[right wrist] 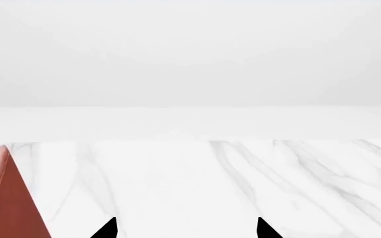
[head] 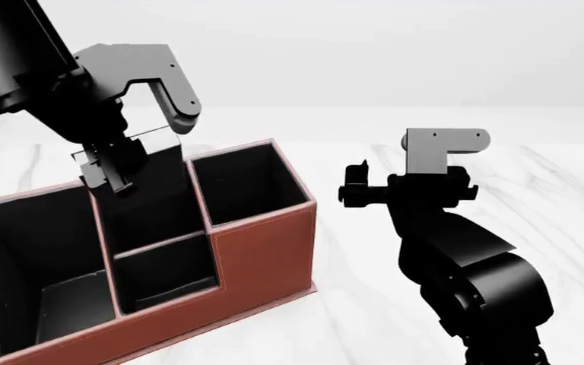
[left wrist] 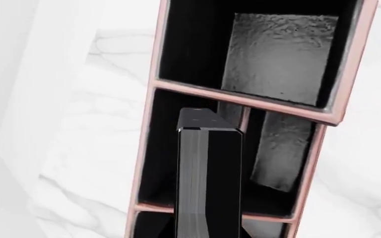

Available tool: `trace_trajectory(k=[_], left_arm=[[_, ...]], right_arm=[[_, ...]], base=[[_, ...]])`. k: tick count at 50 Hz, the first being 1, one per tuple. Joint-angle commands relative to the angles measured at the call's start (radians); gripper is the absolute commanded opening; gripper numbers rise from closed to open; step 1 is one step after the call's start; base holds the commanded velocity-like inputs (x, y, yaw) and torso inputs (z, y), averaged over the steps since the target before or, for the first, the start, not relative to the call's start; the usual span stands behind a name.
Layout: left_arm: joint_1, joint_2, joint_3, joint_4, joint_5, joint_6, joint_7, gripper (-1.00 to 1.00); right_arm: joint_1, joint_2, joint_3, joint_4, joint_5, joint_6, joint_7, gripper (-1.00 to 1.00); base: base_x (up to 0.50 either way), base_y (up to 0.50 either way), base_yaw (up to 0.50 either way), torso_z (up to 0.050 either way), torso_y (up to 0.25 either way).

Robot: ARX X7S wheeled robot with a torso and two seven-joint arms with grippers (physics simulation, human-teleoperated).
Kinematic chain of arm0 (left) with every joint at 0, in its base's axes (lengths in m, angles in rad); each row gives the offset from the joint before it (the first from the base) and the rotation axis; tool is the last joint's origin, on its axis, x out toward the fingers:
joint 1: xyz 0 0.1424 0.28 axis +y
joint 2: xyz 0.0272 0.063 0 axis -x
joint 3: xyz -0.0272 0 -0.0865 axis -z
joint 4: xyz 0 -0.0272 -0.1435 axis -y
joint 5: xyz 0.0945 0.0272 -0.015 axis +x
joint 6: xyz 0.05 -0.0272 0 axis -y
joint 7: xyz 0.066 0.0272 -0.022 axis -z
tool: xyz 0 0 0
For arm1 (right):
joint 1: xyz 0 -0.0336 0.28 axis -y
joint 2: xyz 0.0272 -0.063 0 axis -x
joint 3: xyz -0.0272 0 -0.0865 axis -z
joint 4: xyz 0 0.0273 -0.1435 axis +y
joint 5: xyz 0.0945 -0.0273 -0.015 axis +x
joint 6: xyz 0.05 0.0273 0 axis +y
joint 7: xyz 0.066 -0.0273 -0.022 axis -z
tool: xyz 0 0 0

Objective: Pick up the book and place it in the front compartment of the caddy.

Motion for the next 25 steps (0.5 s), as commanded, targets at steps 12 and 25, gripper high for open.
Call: trace_trajectory(k=[12,25], left_arm=[[0.018,0.016,0.007,-0.044,0.072,0.063,0.004,-1.00],[0.050,0.011,0.004,-0.067,0.065,0.064,0.011,-1.00]], right_arm=[[0.001,0.003,-0.007,0.014,0.007,-0.012,0.003,1.00],[0.003,0.005,-0.012,0.041,0.004,-0.030,0.001,1.00]], base=[[0.00,0.00,0.00,0.001,0.002],[0.00,0.00,0.00,0.000,0.001]])
